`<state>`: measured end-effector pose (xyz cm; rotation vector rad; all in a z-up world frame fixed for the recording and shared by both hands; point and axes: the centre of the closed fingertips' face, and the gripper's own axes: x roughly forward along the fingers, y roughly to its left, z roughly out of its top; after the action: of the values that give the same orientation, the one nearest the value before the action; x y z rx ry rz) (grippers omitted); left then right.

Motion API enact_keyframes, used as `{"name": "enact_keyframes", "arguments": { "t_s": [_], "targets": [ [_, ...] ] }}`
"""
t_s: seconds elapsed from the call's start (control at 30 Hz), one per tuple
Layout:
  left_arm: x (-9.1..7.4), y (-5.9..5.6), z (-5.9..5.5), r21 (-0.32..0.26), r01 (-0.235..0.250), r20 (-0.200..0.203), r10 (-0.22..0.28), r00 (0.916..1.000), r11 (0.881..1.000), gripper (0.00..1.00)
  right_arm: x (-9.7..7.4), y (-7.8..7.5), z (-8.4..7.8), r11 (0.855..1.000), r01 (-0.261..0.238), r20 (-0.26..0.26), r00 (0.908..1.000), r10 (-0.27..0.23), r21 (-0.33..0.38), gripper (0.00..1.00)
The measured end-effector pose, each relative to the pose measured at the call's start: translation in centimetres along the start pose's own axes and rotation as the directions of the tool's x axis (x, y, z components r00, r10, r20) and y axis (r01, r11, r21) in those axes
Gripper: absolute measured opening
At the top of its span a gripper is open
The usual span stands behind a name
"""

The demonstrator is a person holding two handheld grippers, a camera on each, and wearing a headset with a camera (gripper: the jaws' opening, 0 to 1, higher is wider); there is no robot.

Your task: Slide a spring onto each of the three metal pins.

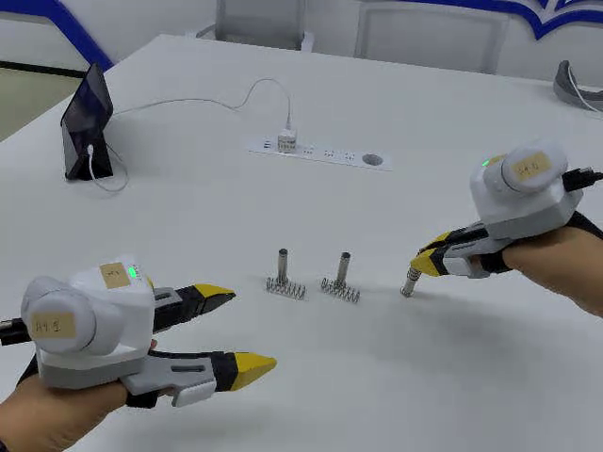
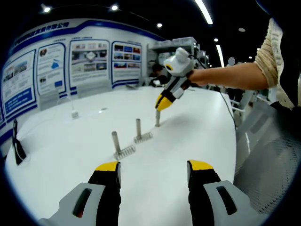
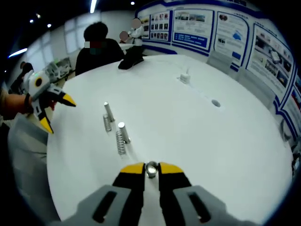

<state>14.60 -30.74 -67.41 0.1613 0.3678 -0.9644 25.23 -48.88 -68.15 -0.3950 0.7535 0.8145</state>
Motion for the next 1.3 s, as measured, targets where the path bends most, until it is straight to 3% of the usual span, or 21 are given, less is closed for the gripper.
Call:
{"name": "enact_keyframes", "arguments": {
  "t_s": [0.77,1.3],
  "targets": [
    [-0.1,-0.6,0.3,-0.001,-0.005,0.005,0.005,1.0,1.0,0.58,1.7,0.1,-1.7,1.0,0.001,-0.031,0.9995,-0.001,0.02,0.13],
    [0.1,-0.5,0.5,-0.002,0.004,0.015,-0.004,0.9999,1.0,0.58,1.4,0.2,-2.3,1.0,0.022,-0.031,0.9993,-0.021,0.022,0.2]
  ]
}}
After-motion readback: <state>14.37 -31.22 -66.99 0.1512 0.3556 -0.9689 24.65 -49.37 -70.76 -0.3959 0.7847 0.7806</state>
